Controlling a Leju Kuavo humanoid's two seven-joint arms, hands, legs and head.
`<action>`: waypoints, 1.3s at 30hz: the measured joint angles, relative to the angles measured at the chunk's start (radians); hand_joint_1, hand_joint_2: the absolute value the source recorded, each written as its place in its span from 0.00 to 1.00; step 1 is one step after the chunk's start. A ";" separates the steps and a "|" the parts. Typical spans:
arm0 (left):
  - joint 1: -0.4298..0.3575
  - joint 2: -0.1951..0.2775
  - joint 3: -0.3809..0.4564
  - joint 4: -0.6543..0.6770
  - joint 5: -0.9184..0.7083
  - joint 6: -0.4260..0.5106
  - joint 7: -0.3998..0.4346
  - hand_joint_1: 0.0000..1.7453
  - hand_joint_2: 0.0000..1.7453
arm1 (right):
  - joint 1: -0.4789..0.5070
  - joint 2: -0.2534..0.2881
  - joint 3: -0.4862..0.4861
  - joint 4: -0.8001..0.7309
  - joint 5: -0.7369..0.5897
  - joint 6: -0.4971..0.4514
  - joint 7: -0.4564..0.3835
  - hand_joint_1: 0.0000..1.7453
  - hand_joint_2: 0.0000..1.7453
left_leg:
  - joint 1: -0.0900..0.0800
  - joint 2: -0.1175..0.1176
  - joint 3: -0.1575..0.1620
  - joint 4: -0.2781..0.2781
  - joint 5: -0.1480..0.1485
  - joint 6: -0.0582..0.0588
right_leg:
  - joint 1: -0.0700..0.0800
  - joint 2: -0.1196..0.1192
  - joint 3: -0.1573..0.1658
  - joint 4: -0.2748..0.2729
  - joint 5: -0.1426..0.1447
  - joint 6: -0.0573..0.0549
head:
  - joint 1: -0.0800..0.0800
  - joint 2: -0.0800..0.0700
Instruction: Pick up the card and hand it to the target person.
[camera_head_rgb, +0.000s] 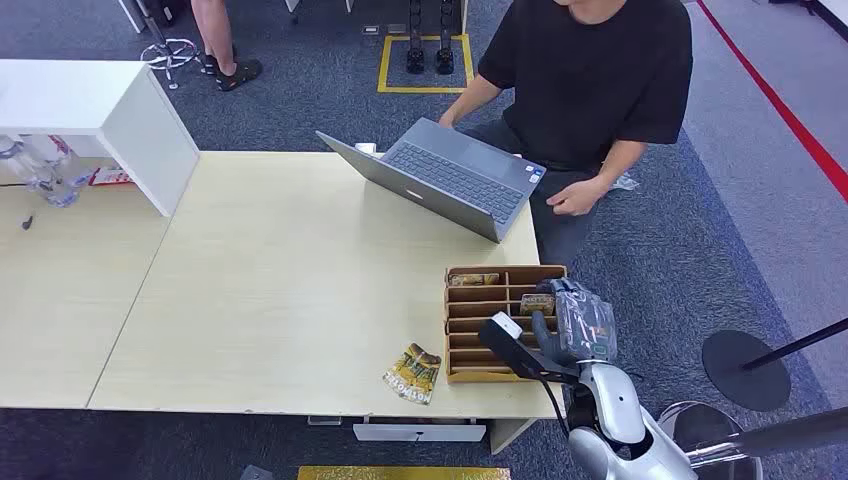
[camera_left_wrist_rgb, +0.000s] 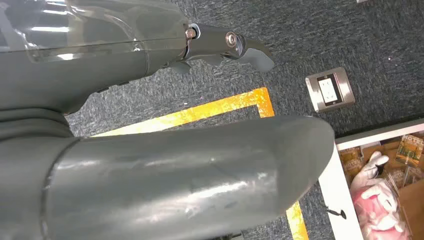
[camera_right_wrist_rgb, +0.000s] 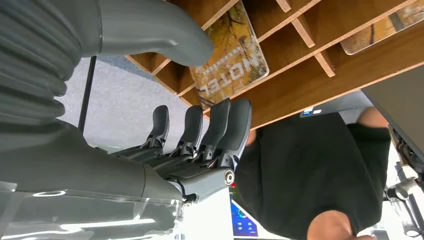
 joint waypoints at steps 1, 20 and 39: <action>0.000 0.000 0.000 0.000 0.000 0.000 0.000 0.00 0.00 | 0.000 -0.001 0.000 0.001 0.000 0.000 0.000 0.53 1.00 | 0.000 0.000 0.000 0.000 0.000 0.000 | 0.000 0.000 0.000 0.000 0.000 0.000 | 0.000 0.000; -0.001 0.000 0.000 0.000 -0.001 0.000 0.000 0.00 0.00 | -0.002 -0.003 -0.001 0.019 -0.001 -0.002 0.000 0.54 1.00 | 0.000 0.000 0.000 0.000 0.000 0.000 | 0.000 0.000 0.000 0.000 0.000 0.000 | 0.000 0.000; -0.002 0.000 0.000 0.000 -0.002 0.000 0.001 0.00 0.00 | -0.002 -0.003 -0.001 0.026 0.001 -0.002 0.000 0.64 1.00 | 0.000 0.000 0.000 0.000 0.000 0.000 | 0.000 0.000 0.000 0.000 0.000 0.000 | 0.000 0.000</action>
